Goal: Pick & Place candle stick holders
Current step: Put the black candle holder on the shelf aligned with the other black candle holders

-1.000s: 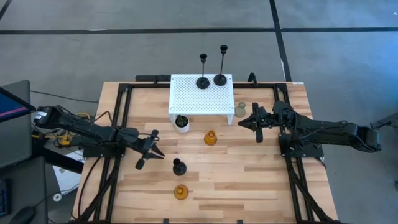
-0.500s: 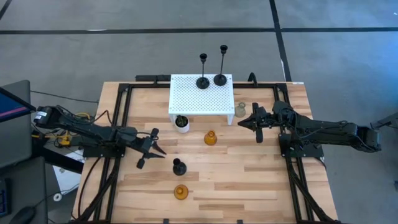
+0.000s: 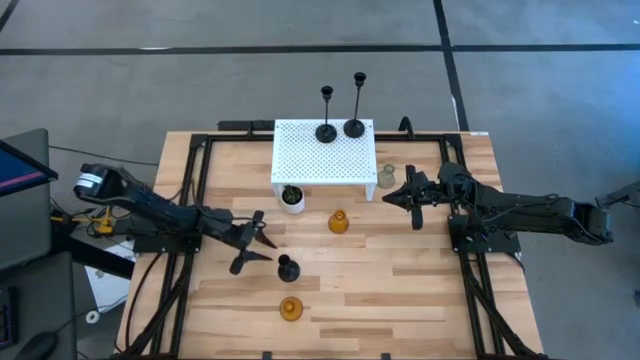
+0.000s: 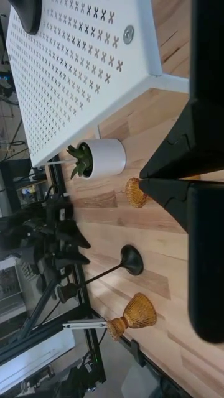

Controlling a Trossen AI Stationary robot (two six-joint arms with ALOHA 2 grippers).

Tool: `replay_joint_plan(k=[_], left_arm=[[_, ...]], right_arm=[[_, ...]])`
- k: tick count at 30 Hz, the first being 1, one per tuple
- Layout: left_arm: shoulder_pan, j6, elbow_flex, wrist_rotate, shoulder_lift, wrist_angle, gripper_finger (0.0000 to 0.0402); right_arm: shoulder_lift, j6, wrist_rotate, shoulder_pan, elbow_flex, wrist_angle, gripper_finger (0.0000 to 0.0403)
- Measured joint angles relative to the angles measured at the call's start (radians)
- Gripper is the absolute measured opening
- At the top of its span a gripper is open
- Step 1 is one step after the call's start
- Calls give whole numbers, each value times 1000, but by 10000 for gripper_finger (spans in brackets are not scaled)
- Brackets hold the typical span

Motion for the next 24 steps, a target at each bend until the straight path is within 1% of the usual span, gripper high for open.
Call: replay_joint_plan(k=[4, 7, 11, 13, 16, 20, 24], left_arm=[[0, -42, 0, 0, 126, 81, 199], [0, -65, 24, 6, 209, 125, 213], [0, -65, 91, 67, 304, 160, 225], [0, -55, 127, 93, 340, 165, 227], [-1, -52, 166, 98, 382, 165, 226], [-4, -52, 187, 98, 410, 164, 219], [-31, -50, 204, 98, 434, 165, 212]], right_arm=[[0, 0, 0, 0, 0, 0, 0], [0, 0, 0, 0, 0, 0, 0], [0, 0, 0, 0, 0, 0, 0], [0, 0, 0, 0, 0, 0, 0], [0, 0, 0, 0, 0, -1, 0], [0, 0, 0, 0, 0, -4, 0], [0, 0, 0, 0, 0, -7, 0]])
